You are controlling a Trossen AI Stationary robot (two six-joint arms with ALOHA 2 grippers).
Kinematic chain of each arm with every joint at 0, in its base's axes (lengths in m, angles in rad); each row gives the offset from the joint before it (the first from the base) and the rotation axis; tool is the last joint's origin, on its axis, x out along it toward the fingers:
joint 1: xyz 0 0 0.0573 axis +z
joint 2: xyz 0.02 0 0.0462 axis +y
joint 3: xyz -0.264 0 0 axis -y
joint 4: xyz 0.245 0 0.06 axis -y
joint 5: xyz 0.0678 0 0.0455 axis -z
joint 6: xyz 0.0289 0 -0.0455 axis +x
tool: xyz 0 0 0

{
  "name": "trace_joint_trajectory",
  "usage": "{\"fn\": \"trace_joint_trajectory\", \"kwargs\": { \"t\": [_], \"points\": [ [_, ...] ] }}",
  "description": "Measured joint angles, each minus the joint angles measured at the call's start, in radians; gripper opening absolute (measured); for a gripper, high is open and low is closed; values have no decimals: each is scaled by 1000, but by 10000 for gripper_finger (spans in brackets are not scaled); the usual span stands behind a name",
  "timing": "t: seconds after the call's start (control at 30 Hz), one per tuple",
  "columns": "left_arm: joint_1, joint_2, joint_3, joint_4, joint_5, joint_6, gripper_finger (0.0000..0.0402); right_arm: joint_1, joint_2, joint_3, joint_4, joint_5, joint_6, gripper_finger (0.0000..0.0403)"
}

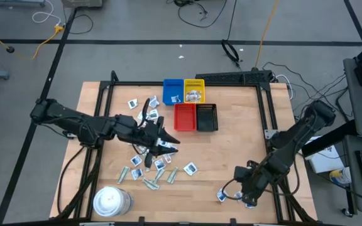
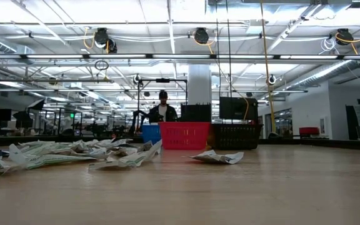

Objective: Pick & Place First Aid Supplies
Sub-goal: Put the alcohol pad into the blue bin

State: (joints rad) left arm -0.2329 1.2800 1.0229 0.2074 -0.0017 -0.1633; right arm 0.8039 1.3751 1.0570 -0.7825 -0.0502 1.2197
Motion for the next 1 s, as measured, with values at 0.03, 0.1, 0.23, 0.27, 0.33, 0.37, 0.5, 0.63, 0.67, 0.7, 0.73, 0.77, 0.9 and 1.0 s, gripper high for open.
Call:
{"fn": "trace_joint_trajectory", "kwargs": {
  "t": [0.03,0.1,0.23,0.27,0.33,0.37,0.5,0.63,0.67,0.7,0.73,0.77,0.9,1.0],
  "points": [
    [0,0,0,0,0,4,152,5,9,-21,29,-3,40,134],
    [0,0,0,-1,0,3,154,18,17,-74,99,-3,134,134],
    [0,0,0,-1,1,-1,156,47,15,-200,310,-2,296,133],
    [0,0,0,-1,2,-4,156,53,16,-231,352,-2,335,133],
    [0,0,0,-1,3,-4,157,63,16,-295,455,0,403,133],
    [0,0,0,-1,3,-4,157,67,16,-323,504,2,433,133],
    [0,0,0,-2,13,-3,157,76,16,-399,594,12,483,133],
    [0,0,0,-3,47,-3,157,75,16,-419,594,24,493,133],
    [0,0,0,-3,54,-3,157,75,16,-419,600,24,492,133],
    [0,0,0,-4,55,-3,157,75,16,-419,606,24,487,133],
    [0,0,0,-6,56,-3,157,75,16,-419,611,23,484,133],
    [0,0,0,-9,57,-3,157,75,16,-419,618,22,482,132],
    [0,0,0,-11,57,-3,157,75,15,-419,649,14,485,130],
    [0,0,0,-11,56,-3,157,75,15,-420,624,-5,472,130]
  ]
}}
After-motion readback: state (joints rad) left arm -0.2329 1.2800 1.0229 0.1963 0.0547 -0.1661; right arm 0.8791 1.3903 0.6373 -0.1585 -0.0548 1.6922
